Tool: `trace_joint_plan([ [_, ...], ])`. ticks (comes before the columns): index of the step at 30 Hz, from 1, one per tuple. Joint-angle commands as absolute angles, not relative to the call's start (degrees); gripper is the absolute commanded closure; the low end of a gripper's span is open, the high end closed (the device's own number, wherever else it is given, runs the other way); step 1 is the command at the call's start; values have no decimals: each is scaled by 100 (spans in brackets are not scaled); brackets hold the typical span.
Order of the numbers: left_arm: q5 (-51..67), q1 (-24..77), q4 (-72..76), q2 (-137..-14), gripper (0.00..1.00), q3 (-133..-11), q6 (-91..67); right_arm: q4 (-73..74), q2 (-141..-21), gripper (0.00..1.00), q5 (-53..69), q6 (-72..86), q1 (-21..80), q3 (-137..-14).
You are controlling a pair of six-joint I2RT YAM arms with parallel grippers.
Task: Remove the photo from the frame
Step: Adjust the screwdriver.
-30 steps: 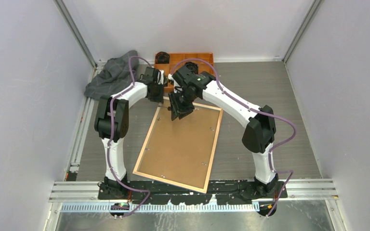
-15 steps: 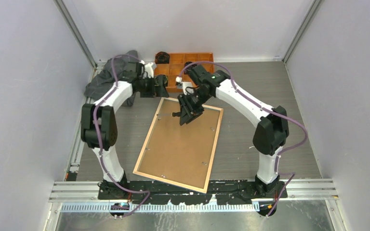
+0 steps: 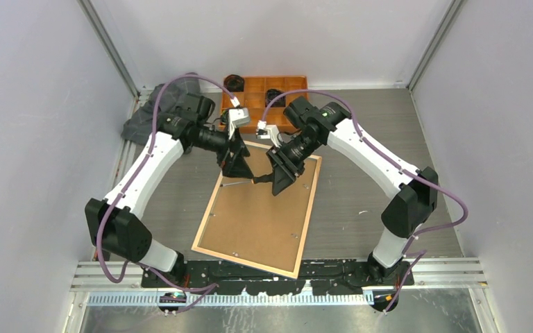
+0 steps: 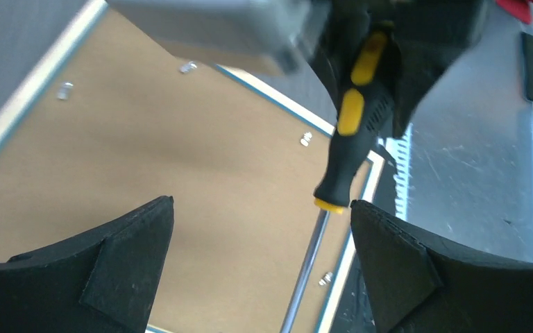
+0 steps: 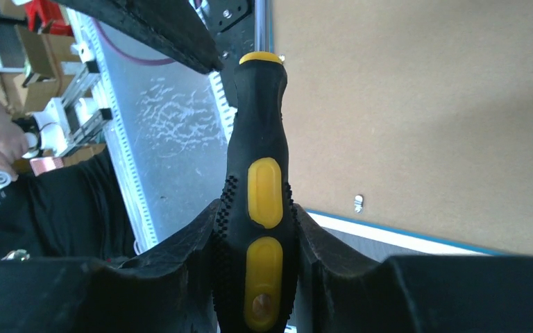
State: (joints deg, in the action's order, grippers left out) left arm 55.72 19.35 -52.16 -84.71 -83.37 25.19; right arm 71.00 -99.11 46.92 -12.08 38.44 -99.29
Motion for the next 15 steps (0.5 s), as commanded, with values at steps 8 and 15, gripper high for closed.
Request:
trace_joint_plan([
  [8,6410,2173,-7447,-8446,4,-8218,4457,7671,-9380,99,5725,-2541,3518,-9764],
  [15,6176,2553,-7553,-8584,44,-8197,4426,7425,-9440,99,5716,-2321,3514,-9741],
])
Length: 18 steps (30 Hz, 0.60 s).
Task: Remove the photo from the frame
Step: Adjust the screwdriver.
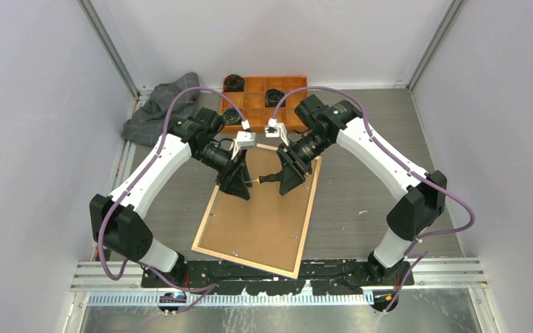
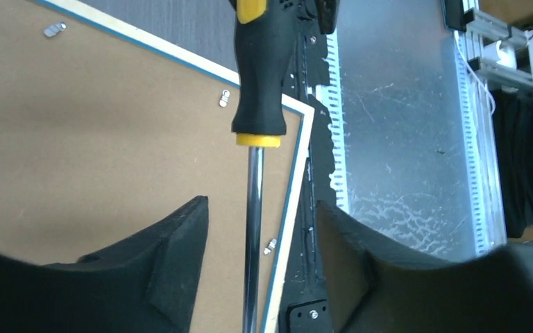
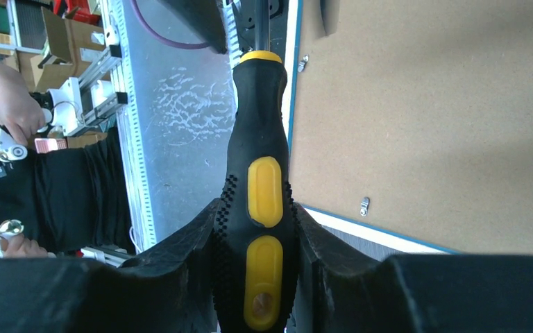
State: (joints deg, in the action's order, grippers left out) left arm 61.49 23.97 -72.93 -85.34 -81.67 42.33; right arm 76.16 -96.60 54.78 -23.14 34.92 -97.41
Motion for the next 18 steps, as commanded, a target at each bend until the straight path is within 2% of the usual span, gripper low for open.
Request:
trace_joint_plan([
  [1,6171,2564,-7538,-8587,66,-8202,4403,7380,-9442,99,5702,-2290,3514,-9724],
  [2,6170,2566,-7508,-8586,93,-8200,4373,7342,-9440,99,5692,-2253,3511,-9709],
  [3,6163,2566,-7460,-8569,99,-8182,4315,7273,-9453,99,5669,-2202,3515,-9699],
  [5,6161,2566,-7351,-8536,100,-8158,4241,7068,-9429,97,5595,-1911,3504,-9663],
  [6,6143,2566,-7258,-8505,100,-8142,4093,6842,-9398,90,5575,-1729,3482,-9641],
  [9,6054,2546,-6711,-8359,100,-8064,3542,5944,-9285,56,5716,-619,3288,-9468],
  [12,5984,2515,-6182,-8200,100,-8024,3054,4269,-9056,39,6020,1144,2913,-8795],
  [15,5980,2492,-5708,-8187,100,-8025,2580,2232,-8744,33,6128,2880,2596,-7897],
  [18,6034,2424,-5102,-8217,100,-7877,1988,740,-8401,31,5934,3792,2499,-7115],
])
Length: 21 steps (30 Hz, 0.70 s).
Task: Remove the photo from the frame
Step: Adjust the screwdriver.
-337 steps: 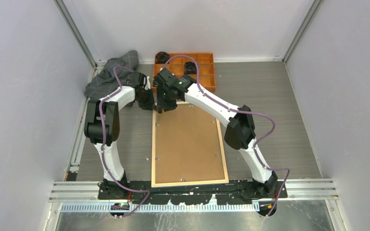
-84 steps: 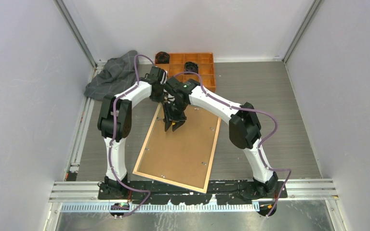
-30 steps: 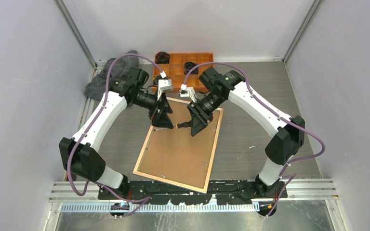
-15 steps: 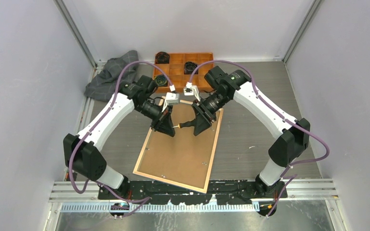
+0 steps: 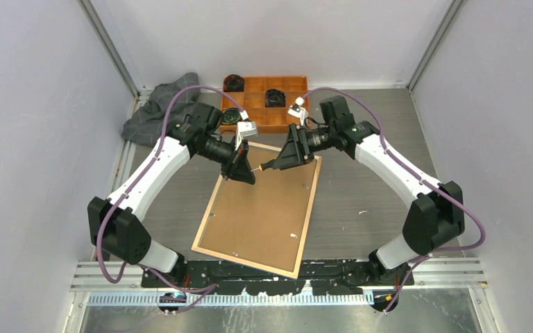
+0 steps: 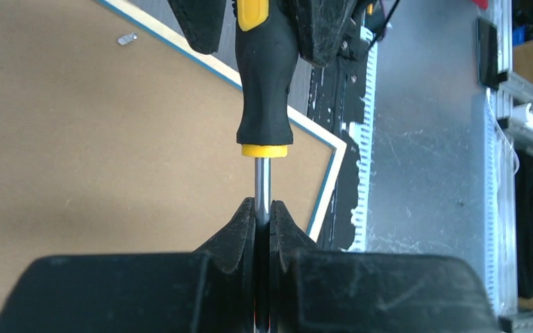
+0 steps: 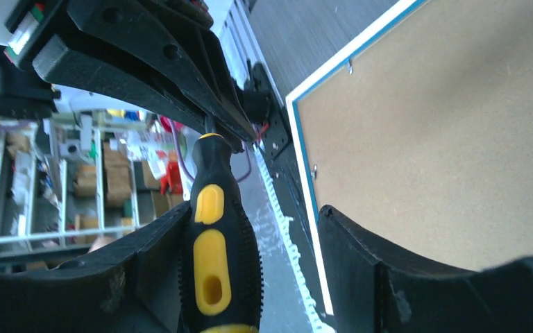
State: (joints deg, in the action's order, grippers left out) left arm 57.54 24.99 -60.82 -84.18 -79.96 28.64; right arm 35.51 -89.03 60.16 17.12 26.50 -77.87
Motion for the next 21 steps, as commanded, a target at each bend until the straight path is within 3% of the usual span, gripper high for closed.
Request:
trace_joint_plan([
  [1,6083,2365,-4880,-8214,100,-7801,1754,289,-8288,31,5837,4013,2505,-6888],
  [4,6302,2220,-4561,-8258,100,-7660,1396,-918,-8031,30,5523,4638,2502,-6397],
  [10,6582,2195,-4598,-8485,100,-7690,1274,-1803,-8046,30,4907,5279,2530,-6045],
  [21,6930,1980,-3812,-8529,100,-7360,650,-2232,-8285,42,4733,5483,2957,-5946],
])
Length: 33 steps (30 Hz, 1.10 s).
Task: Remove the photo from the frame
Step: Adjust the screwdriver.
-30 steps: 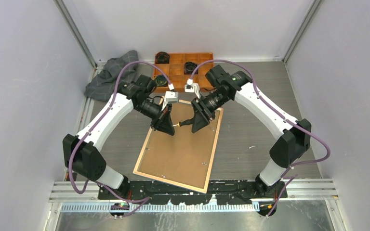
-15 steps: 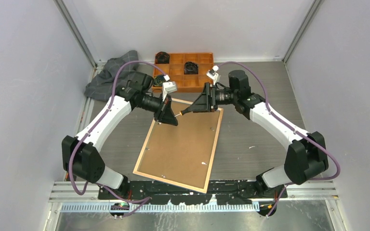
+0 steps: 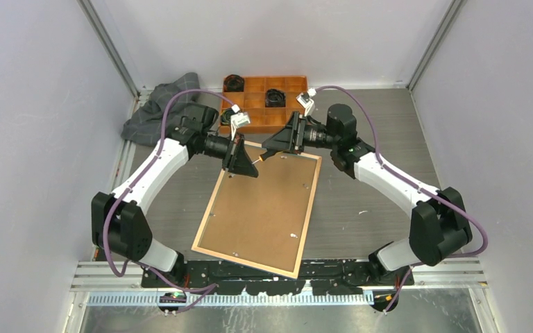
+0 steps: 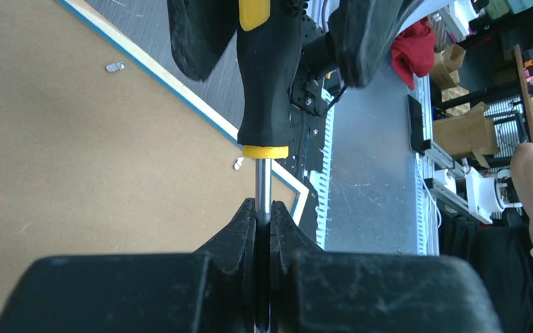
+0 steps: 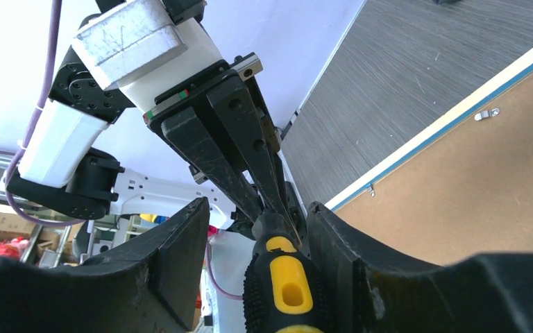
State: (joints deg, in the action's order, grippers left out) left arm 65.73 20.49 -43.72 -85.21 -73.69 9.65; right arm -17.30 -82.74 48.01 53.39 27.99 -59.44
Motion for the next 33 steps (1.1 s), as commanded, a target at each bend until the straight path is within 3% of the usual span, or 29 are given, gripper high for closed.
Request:
trace_joint_plan([
  [1,6928,1971,-3742,-8534,100,-7331,593,-2239,-8280,42,4723,5479,2984,-5944],
  [5,6926,1928,-3507,-8549,100,-7223,423,-2188,-8272,50,4605,5391,3067,-5933],
  [6,6926,1926,-3485,-8552,100,-7189,422,-2188,-8275,58,4582,5380,3067,-5933],
  [9,6906,1926,-3451,-8568,100,-7146,443,-2197,-8258,97,4510,5372,3082,-5953],
  [10,6876,1925,-3456,-8574,100,-7157,448,-2160,-8247,99,4507,5354,3085,-5977],
  [12,6743,1861,-3520,-8562,99,-7223,466,-1704,-8219,99,4479,5137,3082,-6163],
  [13,6663,1784,-3524,-8544,92,-7262,440,-1057,-8230,99,4411,4864,3081,-6410],
  [15,6534,1511,-3534,-8504,59,-7361,358,432,-8321,99,4148,4101,3081,-7065],
  [17,6419,1121,-3503,-8476,39,-7413,232,1343,-8462,99,3865,3657,3064,-7581],
  [19,6246,720,-3462,-8456,29,-7423,138,1761,-8611,99,3704,3537,3037,-7849],
  [24,4751,225,-3578,-8555,23,-7306,351,2633,-9272,99,3229,3462,3037,-8438],
  [29,3575,177,-3366,-8908,25,-6964,502,4009,-10601,99,2680,3437,3211,-9686],
  [33,3193,167,-3254,-9194,27,-6909,606,4107,-11325,99,2944,3773,3380,-10160],
])
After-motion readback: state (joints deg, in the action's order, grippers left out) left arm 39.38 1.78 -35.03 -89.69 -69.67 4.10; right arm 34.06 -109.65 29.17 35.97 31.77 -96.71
